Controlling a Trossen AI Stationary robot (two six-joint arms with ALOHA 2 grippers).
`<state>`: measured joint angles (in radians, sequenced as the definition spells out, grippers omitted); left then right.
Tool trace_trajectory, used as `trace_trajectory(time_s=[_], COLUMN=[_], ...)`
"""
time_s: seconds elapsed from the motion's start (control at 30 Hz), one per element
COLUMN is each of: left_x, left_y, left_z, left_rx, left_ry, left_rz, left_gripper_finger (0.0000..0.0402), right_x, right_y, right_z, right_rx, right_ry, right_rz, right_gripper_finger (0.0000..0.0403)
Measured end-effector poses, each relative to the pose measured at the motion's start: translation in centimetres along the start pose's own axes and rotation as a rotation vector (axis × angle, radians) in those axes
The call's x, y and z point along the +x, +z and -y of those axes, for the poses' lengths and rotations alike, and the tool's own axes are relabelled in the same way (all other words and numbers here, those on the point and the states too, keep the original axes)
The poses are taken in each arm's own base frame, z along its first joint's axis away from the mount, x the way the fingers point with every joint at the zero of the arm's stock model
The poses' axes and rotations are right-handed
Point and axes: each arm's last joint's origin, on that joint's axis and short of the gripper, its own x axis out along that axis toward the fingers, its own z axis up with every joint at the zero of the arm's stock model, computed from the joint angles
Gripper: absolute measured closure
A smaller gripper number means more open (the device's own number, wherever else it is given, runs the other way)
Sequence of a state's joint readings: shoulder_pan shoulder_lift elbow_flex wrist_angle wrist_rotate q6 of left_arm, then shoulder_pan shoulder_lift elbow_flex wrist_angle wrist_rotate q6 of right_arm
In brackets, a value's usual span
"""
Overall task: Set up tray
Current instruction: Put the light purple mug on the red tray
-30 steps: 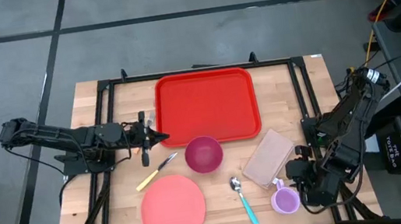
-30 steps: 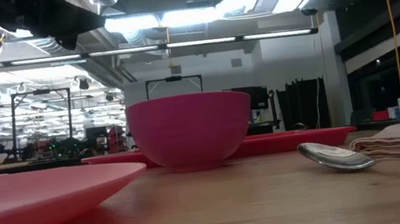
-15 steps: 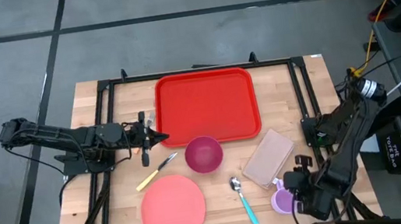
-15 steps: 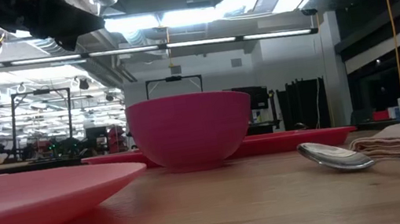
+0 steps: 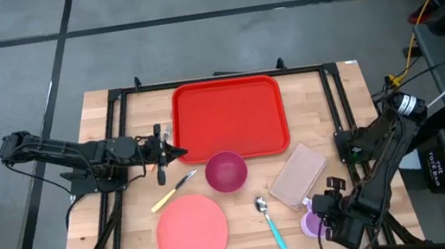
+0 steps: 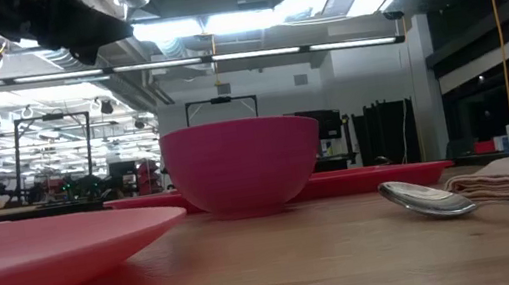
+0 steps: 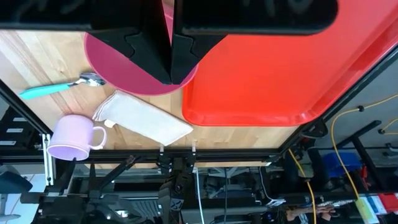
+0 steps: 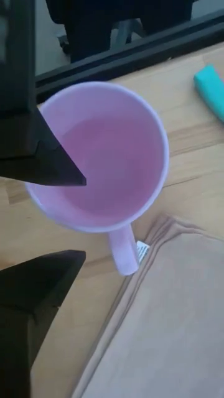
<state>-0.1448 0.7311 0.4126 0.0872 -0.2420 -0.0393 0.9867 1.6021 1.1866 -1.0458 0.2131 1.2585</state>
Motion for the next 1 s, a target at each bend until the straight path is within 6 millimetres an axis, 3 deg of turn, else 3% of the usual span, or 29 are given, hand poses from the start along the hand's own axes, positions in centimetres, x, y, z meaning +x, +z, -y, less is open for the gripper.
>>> trace_trajectory(time_s=[0.43,0.77,1.0], left_x=[0.0,0.0,0.0], left_y=[-0.1,-0.2,-0.2], left_z=[0.0,0.0,0.0], left_rx=[0.003,0.004,0.004], left_ry=[0.0,0.001,0.0], left_rz=[-0.011,-0.018,-0.018], left_gripper_finger=[0.0398,0.0398,0.0398], right_x=[1.3,1.3,2.0], right_y=[-0.1,-0.1,-0.2], right_z=[-0.5,-0.6,-0.8], right_rx=[0.038,0.092,0.085], right_ry=[-0.044,-0.034,-0.058], right_rz=[-0.015,-0.014,-0.021], right_gripper_finger=[0.0222,0.026,0.0265])
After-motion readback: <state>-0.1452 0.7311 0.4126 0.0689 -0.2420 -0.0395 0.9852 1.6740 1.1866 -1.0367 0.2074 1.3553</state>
